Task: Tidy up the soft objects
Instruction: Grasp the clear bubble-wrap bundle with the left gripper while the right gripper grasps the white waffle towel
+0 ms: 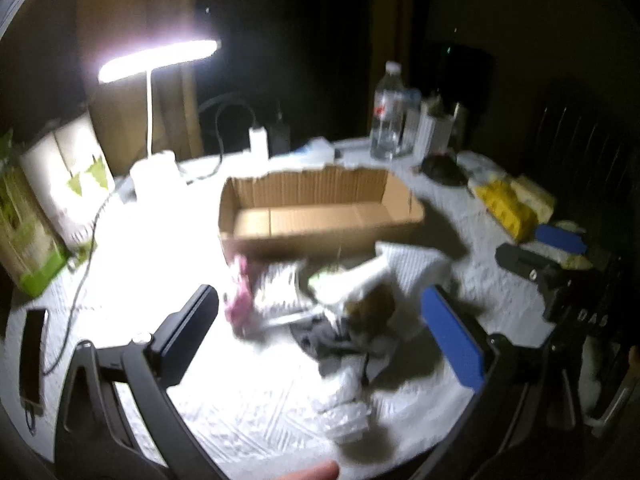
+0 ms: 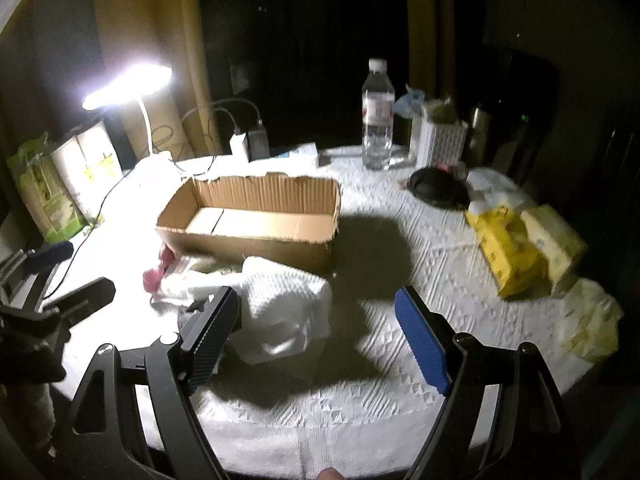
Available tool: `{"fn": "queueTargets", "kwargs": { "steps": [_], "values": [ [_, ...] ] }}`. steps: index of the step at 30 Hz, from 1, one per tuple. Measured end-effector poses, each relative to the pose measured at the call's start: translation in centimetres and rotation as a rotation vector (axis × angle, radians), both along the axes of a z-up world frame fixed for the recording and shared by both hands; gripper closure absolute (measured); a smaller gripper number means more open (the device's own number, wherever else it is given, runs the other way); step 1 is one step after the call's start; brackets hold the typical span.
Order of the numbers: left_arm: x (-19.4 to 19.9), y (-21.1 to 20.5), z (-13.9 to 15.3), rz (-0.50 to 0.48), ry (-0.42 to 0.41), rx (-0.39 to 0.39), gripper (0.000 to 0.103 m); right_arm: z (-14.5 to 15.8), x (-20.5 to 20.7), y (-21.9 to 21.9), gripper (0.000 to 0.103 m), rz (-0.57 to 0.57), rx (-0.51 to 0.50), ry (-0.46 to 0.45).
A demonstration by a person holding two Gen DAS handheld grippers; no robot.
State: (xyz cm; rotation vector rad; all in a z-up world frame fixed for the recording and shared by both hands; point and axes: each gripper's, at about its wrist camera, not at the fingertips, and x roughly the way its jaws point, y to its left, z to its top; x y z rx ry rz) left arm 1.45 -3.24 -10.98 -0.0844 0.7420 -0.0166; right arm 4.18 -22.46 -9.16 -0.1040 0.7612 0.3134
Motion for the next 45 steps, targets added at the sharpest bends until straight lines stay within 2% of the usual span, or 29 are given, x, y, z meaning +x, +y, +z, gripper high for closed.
{"fn": "queueTargets", "kwargs": {
  "steps": [10,16,18,21,25,29,30,31,32,33,35,37,40,45],
  "values": [
    [-0.2,-0.6,-7.2,0.001,0.149,0.015,0.001,-4.5,1.6,-0.4,0.02,0.045,0.041,0.077],
    [-0.9,-1.1,-9.2,-0.031,0.192,0.012,0.003,-7.1,3.3,-0.4,0.02,0.063,0.076,0.126],
    [-1.0,-1.3,-9.8,-0.046,0.209,0.012,0.011,-7.9,3.8,-0.3,0.02,0.062,0.088,0.144],
    [-0.8,-1.3,-10.7,-0.053,0.234,0.009,0.014,-8.9,4.6,0.1,0.02,0.057,0.095,0.169],
    [-0.7,-1.1,-11.6,-0.077,0.26,0.003,0.027,-9.8,5.1,1.0,0.02,0.069,0.101,0.18],
    [-0.6,-1.2,-12.4,-0.116,0.288,-0.022,0.051,-10.5,5.4,1.8,0.021,0.078,0.101,0.183],
    [-0.7,-1.2,-12.5,-0.124,0.284,-0.02,0.051,-10.6,5.4,1.9,0.024,0.081,0.109,0.182],
    [-0.8,-1.3,-12.4,-0.128,0.28,-0.015,0.053,-10.7,5.5,2.0,0.033,0.083,0.11,0.188],
    [-0.9,-1.3,-12.3,-0.134,0.275,-0.014,0.054,-10.8,5.6,2.3,0.049,0.083,0.101,0.195],
    [-1.0,-1.3,-12.2,-0.139,0.27,-0.014,0.055,-10.9,5.6,2.4,0.057,0.081,0.089,0.196],
    [-1.2,-1.2,-12.1,-0.14,0.262,-0.016,0.056,-11.0,5.6,2.6,0.08,0.08,0.077,0.199],
    [-1.3,-1.0,-11.8,-0.139,0.246,-0.021,0.057,-10.7,5.4,2.5,0.092,0.077,0.069,0.184],
    [-1.5,-0.2,-11.2,-0.131,0.224,-0.027,0.057,-9.7,4.9,2.2,0.098,0.073,0.066,0.143],
    [-1.6,0.7,-9.7,-0.118,0.18,-0.043,0.057,-7.3,4.0,1.7,0.098,0.062,0.064,0.087]
  ]
}}
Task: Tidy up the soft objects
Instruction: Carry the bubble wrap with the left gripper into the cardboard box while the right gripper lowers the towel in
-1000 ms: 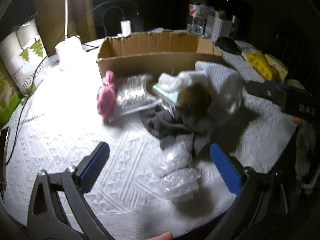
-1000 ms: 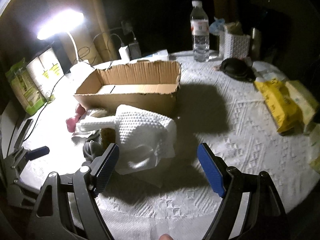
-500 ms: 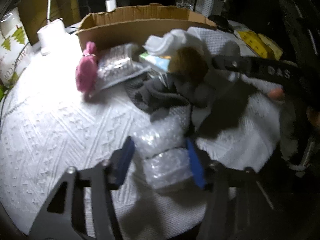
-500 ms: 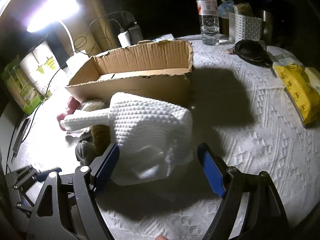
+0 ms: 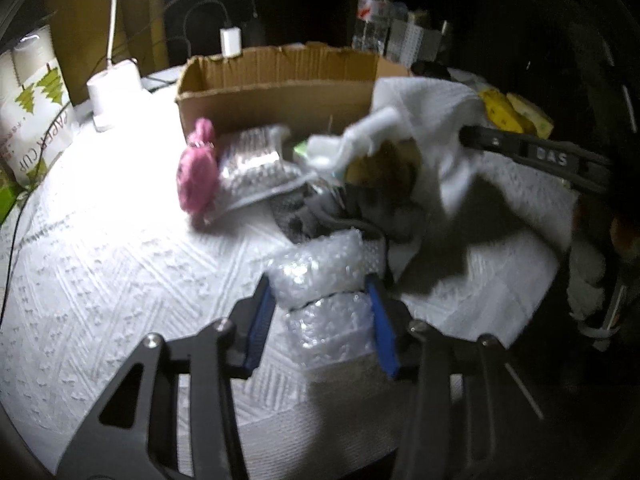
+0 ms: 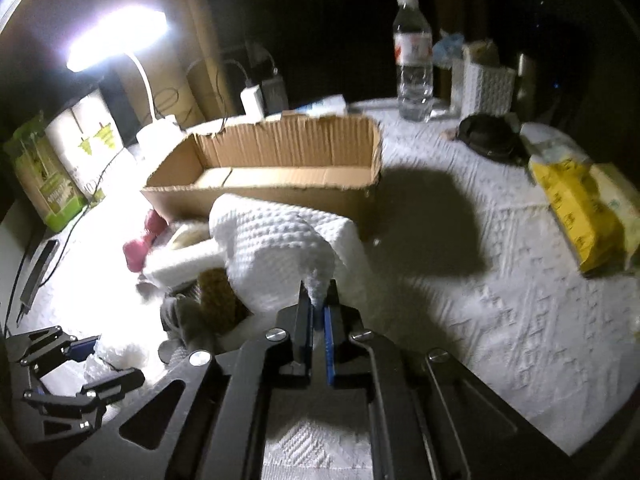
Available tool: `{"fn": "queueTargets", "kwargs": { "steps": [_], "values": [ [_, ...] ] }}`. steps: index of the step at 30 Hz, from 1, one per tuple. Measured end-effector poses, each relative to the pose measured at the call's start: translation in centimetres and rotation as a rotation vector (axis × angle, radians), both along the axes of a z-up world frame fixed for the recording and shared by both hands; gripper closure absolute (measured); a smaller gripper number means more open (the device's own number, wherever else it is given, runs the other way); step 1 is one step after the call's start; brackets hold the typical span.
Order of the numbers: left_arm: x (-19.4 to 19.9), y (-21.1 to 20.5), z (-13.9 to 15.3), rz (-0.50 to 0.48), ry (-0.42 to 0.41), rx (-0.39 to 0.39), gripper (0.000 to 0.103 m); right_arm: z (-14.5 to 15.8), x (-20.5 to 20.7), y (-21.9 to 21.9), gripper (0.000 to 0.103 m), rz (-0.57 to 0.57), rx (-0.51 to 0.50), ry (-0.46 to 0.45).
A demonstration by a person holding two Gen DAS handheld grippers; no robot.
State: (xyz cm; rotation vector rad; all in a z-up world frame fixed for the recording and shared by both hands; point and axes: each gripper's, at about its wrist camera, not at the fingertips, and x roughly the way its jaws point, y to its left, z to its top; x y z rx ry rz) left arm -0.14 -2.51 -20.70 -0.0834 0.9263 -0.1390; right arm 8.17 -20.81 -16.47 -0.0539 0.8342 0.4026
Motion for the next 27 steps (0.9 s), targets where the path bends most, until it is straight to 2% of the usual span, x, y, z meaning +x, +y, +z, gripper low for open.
{"fn": "queueTargets", "kwargs": {
  "steps": [8,16,27],
  "values": [
    [0.5,1.2,2.7,0.025,-0.068,0.007,0.057,4.2,-0.9,-1.1,0.098,-0.022,0.025,-0.08],
    [1.5,2.6,5.8,0.047,-0.141,0.011,0.057,7.2,-0.3,-1.2,0.098,-0.026,0.05,-0.135],
    [5.5,3.1,8.7,0.049,-0.21,0.014,0.057,9.4,2.8,-0.6,0.098,-0.007,0.064,-0.182]
  ]
}}
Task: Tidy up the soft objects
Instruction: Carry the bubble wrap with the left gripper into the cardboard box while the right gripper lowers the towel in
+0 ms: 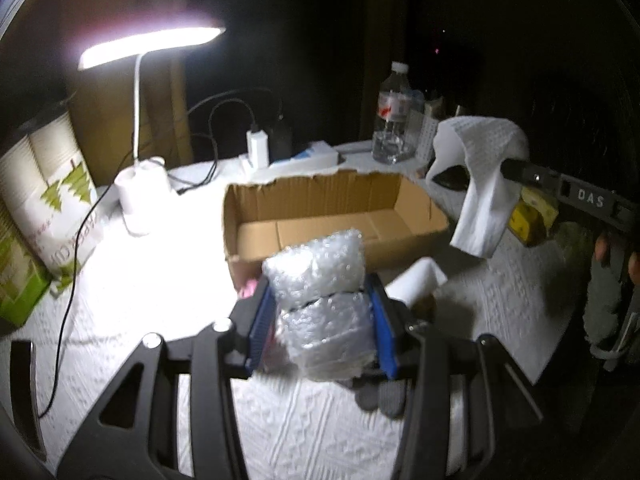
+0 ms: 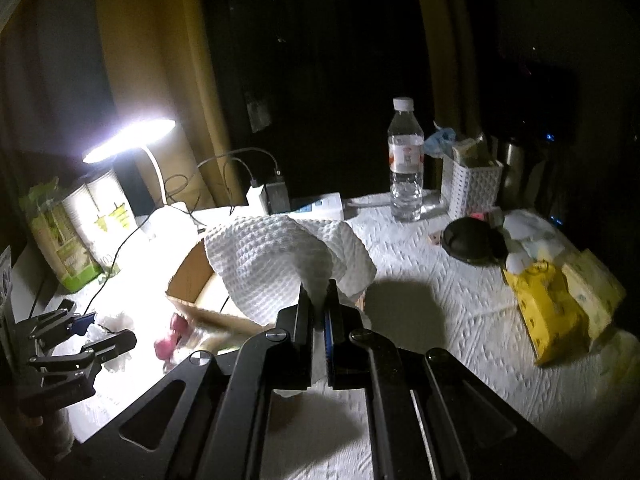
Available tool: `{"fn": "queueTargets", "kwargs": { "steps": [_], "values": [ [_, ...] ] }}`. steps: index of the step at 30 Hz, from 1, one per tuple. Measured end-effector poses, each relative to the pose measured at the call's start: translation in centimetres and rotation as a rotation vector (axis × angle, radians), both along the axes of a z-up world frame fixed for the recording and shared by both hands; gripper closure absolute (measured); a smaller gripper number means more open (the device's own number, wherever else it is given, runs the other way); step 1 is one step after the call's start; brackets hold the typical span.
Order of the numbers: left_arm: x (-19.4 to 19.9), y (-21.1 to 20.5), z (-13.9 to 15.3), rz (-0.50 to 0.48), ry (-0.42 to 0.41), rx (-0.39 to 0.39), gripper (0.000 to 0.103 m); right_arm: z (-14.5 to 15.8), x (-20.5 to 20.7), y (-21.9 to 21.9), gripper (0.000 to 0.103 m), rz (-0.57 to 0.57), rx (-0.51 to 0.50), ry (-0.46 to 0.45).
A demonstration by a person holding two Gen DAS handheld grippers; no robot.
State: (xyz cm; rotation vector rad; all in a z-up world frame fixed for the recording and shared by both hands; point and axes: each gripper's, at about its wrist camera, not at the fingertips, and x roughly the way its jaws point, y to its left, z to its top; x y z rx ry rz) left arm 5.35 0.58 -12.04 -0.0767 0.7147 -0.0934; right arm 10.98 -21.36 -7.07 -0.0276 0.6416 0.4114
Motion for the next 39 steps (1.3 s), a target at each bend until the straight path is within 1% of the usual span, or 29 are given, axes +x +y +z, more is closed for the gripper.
{"fn": "queueTargets", "kwargs": {
  "steps": [6,12,16,23,32,36,37,39],
  "values": [
    [2.9,-0.6,0.6,-0.009,-0.012,0.004,0.057,0.1,2.6,0.3,0.098,0.015,0.006,0.0],
    [6.0,-1.4,0.3,-0.014,-0.026,-0.016,0.057,-0.9,5.4,0.8,0.098,0.037,0.005,0.019],
    [8.4,-1.8,-0.6,-0.007,-0.007,-0.041,0.057,-2.3,7.2,1.1,0.098,0.051,0.006,0.05],
    [11.7,-3.0,-2.2,-0.007,0.027,-0.042,0.057,-5.6,9.9,1.8,0.098,0.076,-0.002,0.132],
    [14.7,-5.0,-5.1,-0.028,0.103,-0.043,0.057,-9.2,11.1,2.2,0.098,0.1,-0.036,0.227],
    [15.6,-5.6,-6.1,-0.037,0.145,-0.05,0.056,-9.7,11.1,2.0,0.098,0.11,-0.043,0.24],
    [15.7,-5.6,-6.2,-0.038,0.153,-0.056,0.056,-9.7,11.0,1.9,0.097,0.11,-0.04,0.241],
    [15.8,-5.6,-6.2,-0.035,0.162,-0.057,0.056,-9.4,11.0,1.7,0.086,0.109,-0.034,0.234]
  ]
}}
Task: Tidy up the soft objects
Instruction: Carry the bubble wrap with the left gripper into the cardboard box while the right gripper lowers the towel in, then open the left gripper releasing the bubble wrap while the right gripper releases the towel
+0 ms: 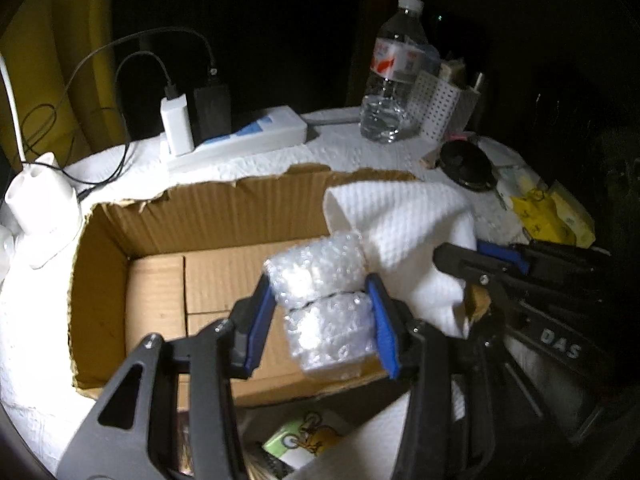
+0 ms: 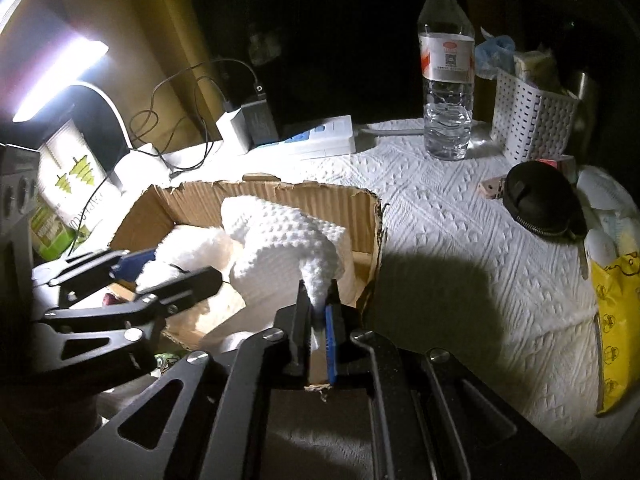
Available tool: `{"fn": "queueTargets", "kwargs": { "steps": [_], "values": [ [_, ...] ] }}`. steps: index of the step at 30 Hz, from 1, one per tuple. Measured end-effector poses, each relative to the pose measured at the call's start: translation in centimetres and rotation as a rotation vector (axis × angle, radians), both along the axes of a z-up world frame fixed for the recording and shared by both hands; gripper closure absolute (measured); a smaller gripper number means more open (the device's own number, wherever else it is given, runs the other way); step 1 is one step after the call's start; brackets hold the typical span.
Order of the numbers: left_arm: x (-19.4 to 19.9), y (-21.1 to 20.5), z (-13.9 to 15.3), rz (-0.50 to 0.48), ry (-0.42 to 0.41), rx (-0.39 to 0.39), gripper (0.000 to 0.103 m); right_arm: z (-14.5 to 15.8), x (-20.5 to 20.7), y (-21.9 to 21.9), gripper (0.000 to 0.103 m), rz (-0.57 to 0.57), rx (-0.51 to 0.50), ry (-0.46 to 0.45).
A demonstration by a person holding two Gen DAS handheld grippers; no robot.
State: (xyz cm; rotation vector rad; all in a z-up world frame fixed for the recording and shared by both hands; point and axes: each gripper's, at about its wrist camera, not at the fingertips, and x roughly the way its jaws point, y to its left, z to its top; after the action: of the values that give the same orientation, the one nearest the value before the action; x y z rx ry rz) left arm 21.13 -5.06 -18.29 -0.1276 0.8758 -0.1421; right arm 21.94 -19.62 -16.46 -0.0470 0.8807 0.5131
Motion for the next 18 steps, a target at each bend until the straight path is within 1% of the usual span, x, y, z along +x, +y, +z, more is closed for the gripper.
{"fn": "queueTargets", "kwargs": {
  "steps": [1,2,4,5,6,7,8,12,18],
  "values": [
    [0.0,0.0,0.0,0.003,0.003,0.002,0.053,0.2,-0.1,-0.2,0.074,-0.002,0.006,-0.005],
    [-0.1,0.1,0.1,0.007,0.001,-0.001,0.051,0.5,-0.1,-0.3,0.067,-0.003,0.016,-0.01],
    [-0.4,0.2,0.3,0.01,-0.002,-0.009,0.05,1.2,-0.3,-0.5,0.065,-0.005,0.028,-0.026],
    [-0.5,0.2,0.4,0.013,-0.005,-0.007,0.047,1.5,-0.4,-0.6,0.064,-0.007,0.029,-0.034],
    [-0.6,0.2,0.6,0.014,-0.008,-0.004,0.045,1.7,-0.5,-0.7,0.063,-0.012,0.029,-0.043],
    [-0.8,0.2,0.7,0.015,-0.011,-0.005,0.039,2.0,-0.5,-0.8,0.061,-0.018,0.029,-0.049],
    [-1.0,0.3,0.9,0.017,-0.017,-0.013,0.036,2.2,-0.6,-0.9,0.06,-0.023,0.028,-0.053],
    [-1.9,0.7,1.8,0.025,-0.035,-0.02,0.035,2.8,-1.1,-1.2,0.059,-0.041,0.024,-0.062],
    [-3.7,1.4,3.1,0.045,-0.061,-0.024,0.034,3.8,-2.9,-0.6,0.059,-0.036,0.015,-0.083]
  ]
}}
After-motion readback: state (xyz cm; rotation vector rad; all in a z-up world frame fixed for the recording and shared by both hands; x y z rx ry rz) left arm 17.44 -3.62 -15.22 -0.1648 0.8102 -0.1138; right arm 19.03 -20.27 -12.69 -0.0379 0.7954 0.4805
